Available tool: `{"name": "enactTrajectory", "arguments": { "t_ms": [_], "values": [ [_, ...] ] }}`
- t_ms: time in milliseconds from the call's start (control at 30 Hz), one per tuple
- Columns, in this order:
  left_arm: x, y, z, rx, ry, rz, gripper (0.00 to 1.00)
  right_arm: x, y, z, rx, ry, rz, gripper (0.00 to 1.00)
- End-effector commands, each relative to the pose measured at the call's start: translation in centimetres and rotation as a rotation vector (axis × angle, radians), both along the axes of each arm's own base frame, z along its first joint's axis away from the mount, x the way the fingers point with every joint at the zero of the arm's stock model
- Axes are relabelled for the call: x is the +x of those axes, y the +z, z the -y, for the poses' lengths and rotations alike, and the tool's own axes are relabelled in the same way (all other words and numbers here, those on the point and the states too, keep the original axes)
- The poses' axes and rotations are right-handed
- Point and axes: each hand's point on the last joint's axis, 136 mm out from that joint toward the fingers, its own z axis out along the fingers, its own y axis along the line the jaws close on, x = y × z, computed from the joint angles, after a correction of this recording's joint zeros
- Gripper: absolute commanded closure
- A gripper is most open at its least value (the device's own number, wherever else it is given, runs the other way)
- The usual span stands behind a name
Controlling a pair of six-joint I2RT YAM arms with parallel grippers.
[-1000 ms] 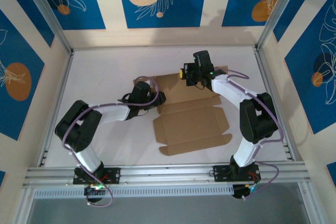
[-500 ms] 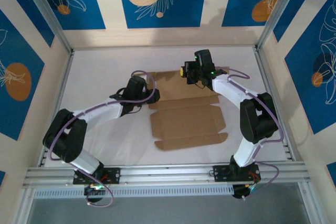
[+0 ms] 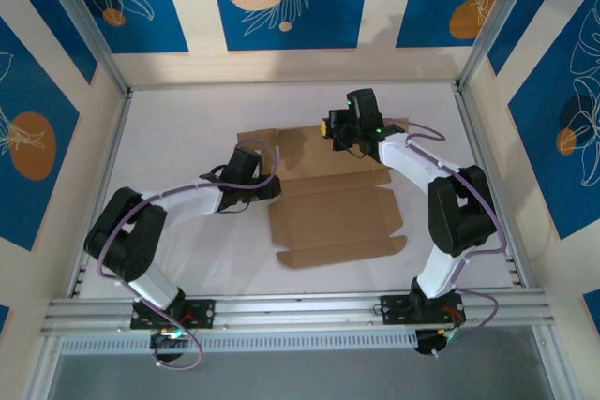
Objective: Fold the paper box
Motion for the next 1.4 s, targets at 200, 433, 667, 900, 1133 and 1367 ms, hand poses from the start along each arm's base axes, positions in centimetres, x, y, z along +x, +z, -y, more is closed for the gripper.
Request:
{"name": "enactTrajectory", "arguments": {
  "t_ms": [200, 433, 667, 900, 1133, 1367],
  "values": [
    [0.3, 0.4, 2.1, -0.159, 0.002, -0.028, 0.48, -0.3, 0.8, -0.6, 0.003, 0.022, 0.034, 1.0],
    [0.6, 1.5, 2.6, -0.193, -0.003, -0.003, 0.49, -0.4, 0.4, -1.2, 0.006, 0.032, 0.03, 1.0],
    [0.9, 1.9, 3.7, -0.201, -0.026, 0.003, 0.51, -0.7, 0.1, -1.9, 0.002, 0.048, 0.026, 1.0],
    [0.8, 2.8, 4.8, -0.194, -0.057, 0.018, 0.51, -1.0, -0.6, -2.0, 0.0, 0.049, 0.011, 1.0],
    [0.9, 2.4, 6.2, -0.181, -0.085, 0.01, 0.51, -1.3, -1.0, -2.6, 0.001, 0.067, 0.003, 1.0],
    [1.2, 0.7, 6.7, -0.163, -0.092, -0.017, 0.51, -1.7, -1.4, -2.5, -0.003, 0.072, -0.009, 1.0]
  ]
}}
